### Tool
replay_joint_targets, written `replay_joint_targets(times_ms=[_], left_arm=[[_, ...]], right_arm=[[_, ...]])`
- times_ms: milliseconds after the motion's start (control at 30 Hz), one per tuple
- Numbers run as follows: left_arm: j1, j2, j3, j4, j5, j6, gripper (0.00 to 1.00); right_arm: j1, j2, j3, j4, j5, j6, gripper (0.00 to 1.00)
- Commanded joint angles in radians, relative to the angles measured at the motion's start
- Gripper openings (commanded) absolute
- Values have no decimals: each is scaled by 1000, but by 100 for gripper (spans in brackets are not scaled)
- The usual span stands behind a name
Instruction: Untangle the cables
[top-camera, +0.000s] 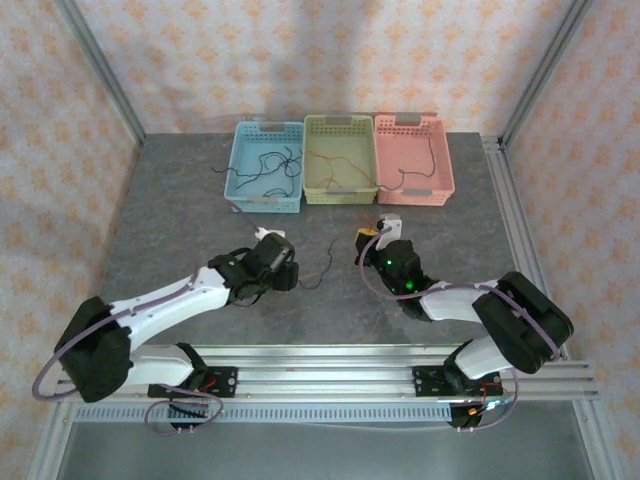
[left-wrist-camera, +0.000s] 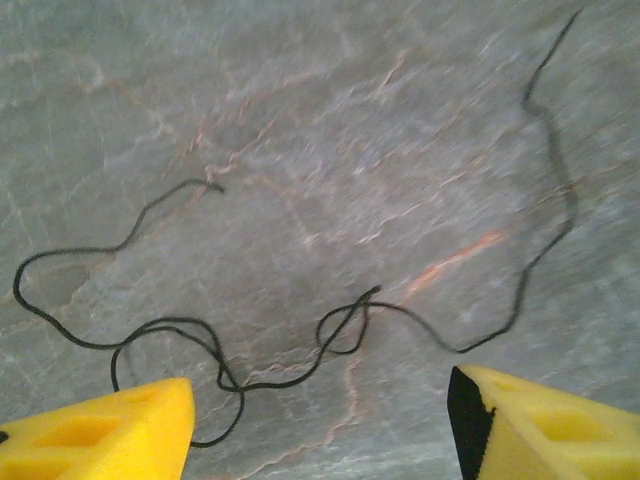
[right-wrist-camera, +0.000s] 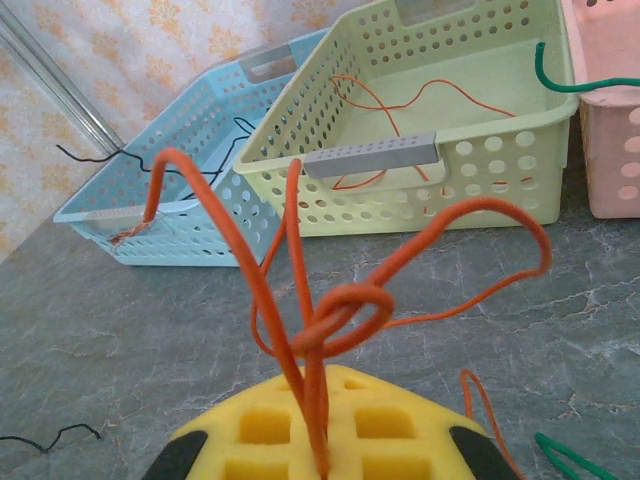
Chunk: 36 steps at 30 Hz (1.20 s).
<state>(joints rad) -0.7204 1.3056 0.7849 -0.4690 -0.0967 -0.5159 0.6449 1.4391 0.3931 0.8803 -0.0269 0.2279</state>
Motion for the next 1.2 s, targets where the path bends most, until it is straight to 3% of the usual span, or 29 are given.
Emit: replay_joint_targets(times_ms=[0,200,367,867,1167], left_arm=[[-11,87,52,-62,-61,0,69],[-11,175,77,-65,-116,-1,70],[-11,270,126,-58,-113,11,64],[-12,235,110,-67,-166,3,16],[-11,156,76,-65,-191,-5,3]], right_arm=[[2,-2,26,5,1,0,0],[2,-4,25,5,-4,3,0],[2,-7,25,5,-9,8,0],[3,-1,27,5,-27,17,0],[3,-1,29,1,-27,14,0]])
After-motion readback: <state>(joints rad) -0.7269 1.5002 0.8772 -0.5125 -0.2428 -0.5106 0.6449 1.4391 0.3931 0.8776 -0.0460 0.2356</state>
